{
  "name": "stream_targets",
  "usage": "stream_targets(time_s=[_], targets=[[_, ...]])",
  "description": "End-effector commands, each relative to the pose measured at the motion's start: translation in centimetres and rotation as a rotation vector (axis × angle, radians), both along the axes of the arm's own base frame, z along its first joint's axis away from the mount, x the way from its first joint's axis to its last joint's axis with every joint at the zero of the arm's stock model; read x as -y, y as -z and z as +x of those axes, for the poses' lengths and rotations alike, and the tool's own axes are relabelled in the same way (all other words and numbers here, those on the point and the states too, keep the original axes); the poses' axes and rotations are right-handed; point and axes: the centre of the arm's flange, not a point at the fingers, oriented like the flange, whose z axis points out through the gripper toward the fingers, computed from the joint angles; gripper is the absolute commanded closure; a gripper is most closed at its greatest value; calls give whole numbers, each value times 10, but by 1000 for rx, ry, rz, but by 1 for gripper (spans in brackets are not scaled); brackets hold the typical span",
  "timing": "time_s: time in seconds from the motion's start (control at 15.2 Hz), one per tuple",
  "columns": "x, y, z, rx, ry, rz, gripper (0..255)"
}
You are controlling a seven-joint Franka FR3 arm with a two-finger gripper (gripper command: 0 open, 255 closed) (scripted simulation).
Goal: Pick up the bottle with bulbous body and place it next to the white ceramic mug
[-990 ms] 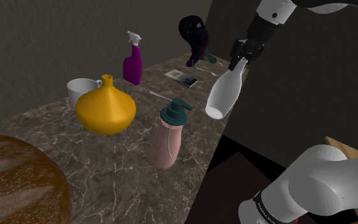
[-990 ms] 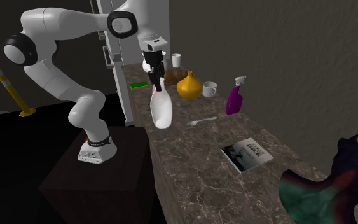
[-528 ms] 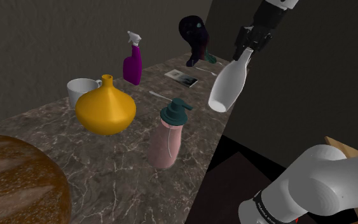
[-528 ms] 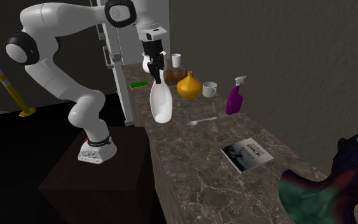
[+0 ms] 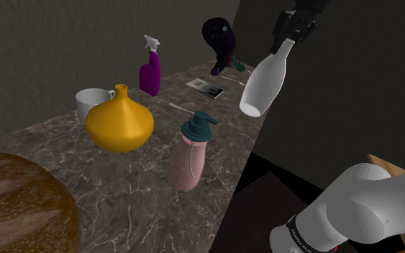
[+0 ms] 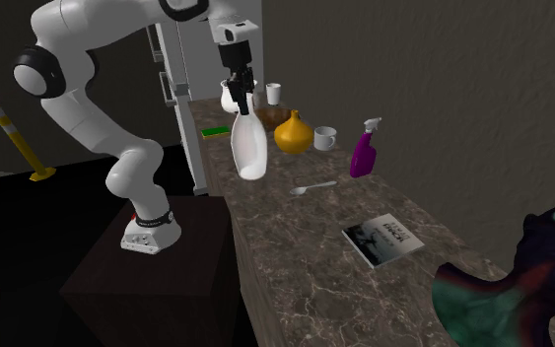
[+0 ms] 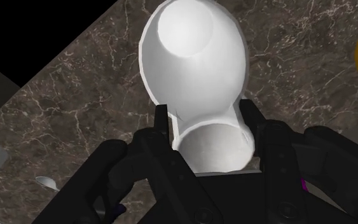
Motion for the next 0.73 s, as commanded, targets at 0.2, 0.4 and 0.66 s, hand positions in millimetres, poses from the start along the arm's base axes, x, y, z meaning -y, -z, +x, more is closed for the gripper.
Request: stream_targets(time_s=[0.2,0.4,0.66], targets=[[0,-26,-1,0,0,0,255],[0,-42,-1,0,0,0,255],[0,-63,-1,0,0,0,255]])
